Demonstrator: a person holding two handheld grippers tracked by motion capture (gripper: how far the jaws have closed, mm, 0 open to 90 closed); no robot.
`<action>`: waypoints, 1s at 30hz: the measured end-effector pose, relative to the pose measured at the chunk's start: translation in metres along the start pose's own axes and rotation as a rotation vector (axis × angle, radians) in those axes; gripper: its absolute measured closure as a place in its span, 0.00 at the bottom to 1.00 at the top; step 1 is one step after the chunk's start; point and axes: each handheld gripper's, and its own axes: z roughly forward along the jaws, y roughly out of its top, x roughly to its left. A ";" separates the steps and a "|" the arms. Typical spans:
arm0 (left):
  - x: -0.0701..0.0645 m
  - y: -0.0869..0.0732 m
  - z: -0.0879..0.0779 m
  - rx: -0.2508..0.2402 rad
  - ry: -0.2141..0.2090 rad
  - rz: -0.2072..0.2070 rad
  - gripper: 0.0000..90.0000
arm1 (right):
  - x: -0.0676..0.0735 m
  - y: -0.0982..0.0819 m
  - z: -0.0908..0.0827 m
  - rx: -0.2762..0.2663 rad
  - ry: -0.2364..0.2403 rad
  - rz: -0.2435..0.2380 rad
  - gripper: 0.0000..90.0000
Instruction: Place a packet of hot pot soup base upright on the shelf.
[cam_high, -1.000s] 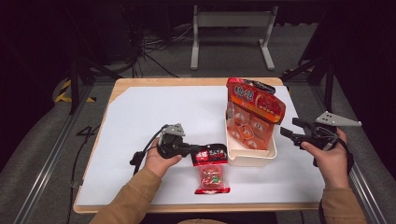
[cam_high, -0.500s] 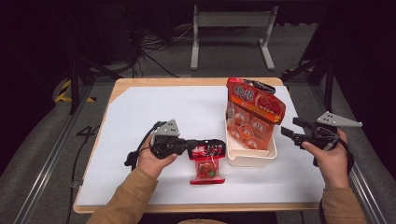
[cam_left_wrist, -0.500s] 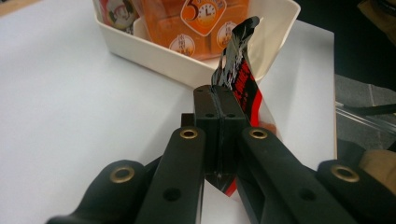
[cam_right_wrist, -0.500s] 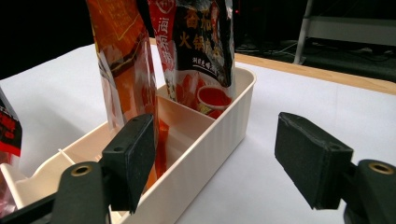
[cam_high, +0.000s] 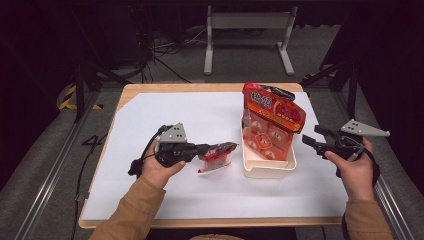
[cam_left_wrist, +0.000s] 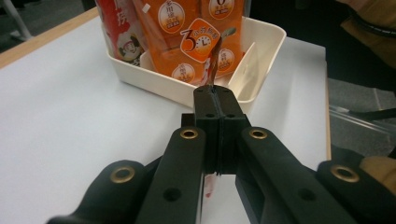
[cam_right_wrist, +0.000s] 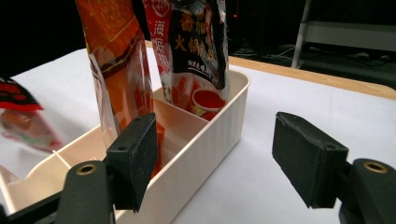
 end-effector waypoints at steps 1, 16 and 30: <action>0.000 0.001 -0.002 -0.005 -0.003 -0.004 1.00 | 0.000 0.000 0.000 0.001 -0.001 0.001 0.35; 0.006 0.023 -0.034 -0.062 -0.100 0.022 1.00 | -0.002 0.002 -0.005 -0.013 -0.005 0.000 0.35; 0.003 0.038 -0.036 -0.080 -0.112 0.042 1.00 | -0.001 0.001 -0.004 -0.007 -0.005 0.000 0.35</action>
